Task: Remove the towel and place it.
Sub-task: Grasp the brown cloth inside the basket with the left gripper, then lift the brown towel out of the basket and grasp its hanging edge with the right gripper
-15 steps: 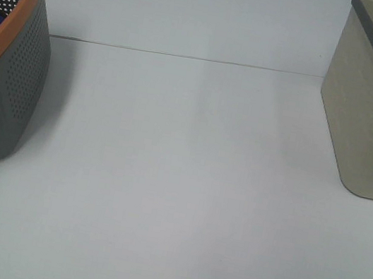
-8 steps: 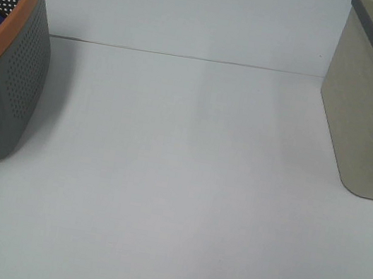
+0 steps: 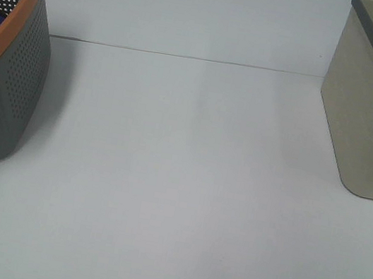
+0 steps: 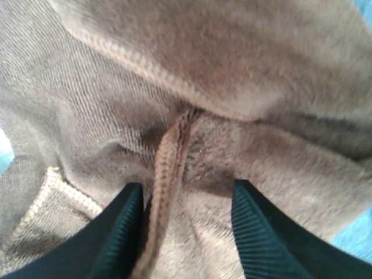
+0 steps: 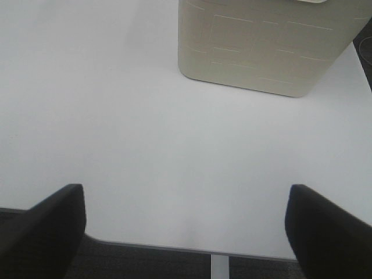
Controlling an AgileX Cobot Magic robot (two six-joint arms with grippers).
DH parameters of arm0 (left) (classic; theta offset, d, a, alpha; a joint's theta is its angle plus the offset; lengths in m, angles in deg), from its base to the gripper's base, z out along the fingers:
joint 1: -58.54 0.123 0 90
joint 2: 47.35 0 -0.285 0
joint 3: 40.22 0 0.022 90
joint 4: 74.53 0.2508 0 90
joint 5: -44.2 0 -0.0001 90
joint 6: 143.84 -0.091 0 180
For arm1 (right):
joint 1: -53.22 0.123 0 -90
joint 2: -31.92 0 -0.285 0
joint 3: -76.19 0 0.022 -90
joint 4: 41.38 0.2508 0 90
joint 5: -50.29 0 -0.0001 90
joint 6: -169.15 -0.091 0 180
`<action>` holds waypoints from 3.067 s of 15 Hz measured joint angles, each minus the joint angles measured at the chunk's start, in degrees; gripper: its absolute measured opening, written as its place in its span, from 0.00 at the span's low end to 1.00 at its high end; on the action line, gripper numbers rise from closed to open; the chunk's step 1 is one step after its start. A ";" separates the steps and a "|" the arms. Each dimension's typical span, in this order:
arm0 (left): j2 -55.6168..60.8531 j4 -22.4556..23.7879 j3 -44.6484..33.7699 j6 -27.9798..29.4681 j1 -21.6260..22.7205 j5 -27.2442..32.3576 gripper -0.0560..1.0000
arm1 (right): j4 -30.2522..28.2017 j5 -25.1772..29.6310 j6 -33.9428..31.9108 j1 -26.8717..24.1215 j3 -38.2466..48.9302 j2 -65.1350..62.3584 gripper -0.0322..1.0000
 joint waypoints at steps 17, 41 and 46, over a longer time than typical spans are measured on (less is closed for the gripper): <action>4.87 -2.01 0.00 4.64 -0.40 -2.35 0.05 | 0.00 0.00 -0.06 0.00 0.00 0.00 0.91; 48.47 -47.67 2.12 -13.98 -1.49 9.68 0.05 | 0.11 0.00 -0.06 0.00 0.00 0.00 0.91; 48.01 -62.34 4.70 -27.16 -3.95 9.63 0.05 | 8.25 -4.18 3.67 0.00 -0.80 0.23 0.91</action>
